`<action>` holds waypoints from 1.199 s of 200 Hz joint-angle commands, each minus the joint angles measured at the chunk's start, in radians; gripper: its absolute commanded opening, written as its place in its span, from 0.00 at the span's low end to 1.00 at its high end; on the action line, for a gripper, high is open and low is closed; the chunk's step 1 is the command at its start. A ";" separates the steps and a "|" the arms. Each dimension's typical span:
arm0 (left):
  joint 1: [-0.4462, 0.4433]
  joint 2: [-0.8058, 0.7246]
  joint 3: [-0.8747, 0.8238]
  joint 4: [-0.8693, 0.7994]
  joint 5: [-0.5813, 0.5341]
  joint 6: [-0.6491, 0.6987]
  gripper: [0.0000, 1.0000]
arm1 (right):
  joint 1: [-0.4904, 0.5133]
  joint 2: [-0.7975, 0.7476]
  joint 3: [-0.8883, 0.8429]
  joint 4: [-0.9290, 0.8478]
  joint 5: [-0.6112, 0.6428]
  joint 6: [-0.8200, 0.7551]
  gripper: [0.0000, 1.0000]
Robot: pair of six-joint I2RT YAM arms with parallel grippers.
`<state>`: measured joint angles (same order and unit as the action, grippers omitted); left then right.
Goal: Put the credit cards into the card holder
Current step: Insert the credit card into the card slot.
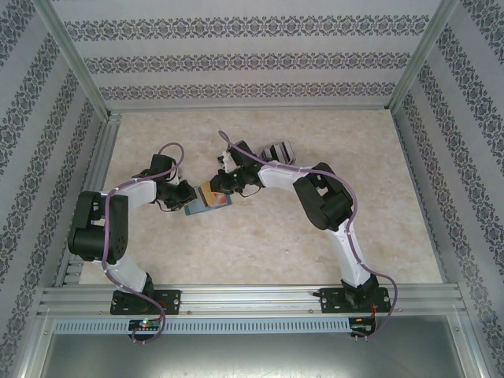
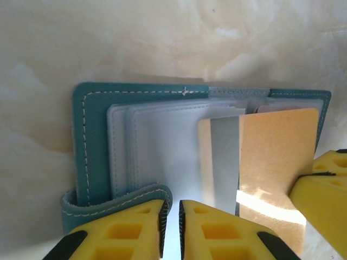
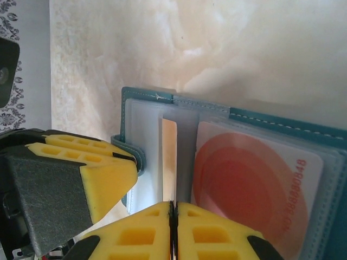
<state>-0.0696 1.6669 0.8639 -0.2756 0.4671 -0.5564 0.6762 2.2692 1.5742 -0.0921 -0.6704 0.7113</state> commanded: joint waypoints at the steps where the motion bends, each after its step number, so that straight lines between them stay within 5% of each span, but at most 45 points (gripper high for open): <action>1: 0.017 0.016 -0.036 -0.051 -0.041 0.006 0.19 | 0.013 -0.001 -0.035 -0.009 0.009 0.021 0.12; 118: 0.019 -0.032 -0.039 -0.063 -0.035 -0.005 0.19 | 0.074 0.005 -0.085 0.148 0.188 0.094 0.11; 144: 0.025 -0.067 -0.017 -0.102 -0.036 -0.005 0.29 | 0.085 0.012 -0.073 0.070 0.258 0.020 0.11; 186: 0.042 -0.119 0.017 -0.190 -0.115 0.033 0.35 | 0.072 0.010 -0.114 0.074 0.273 0.012 0.11; 240: 0.042 -0.053 -0.031 -0.162 -0.156 0.050 0.31 | 0.069 0.007 -0.108 0.074 0.263 0.006 0.11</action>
<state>-0.0372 1.5810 0.8593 -0.4274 0.3370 -0.5270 0.7490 2.2593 1.4982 0.0662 -0.4683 0.7525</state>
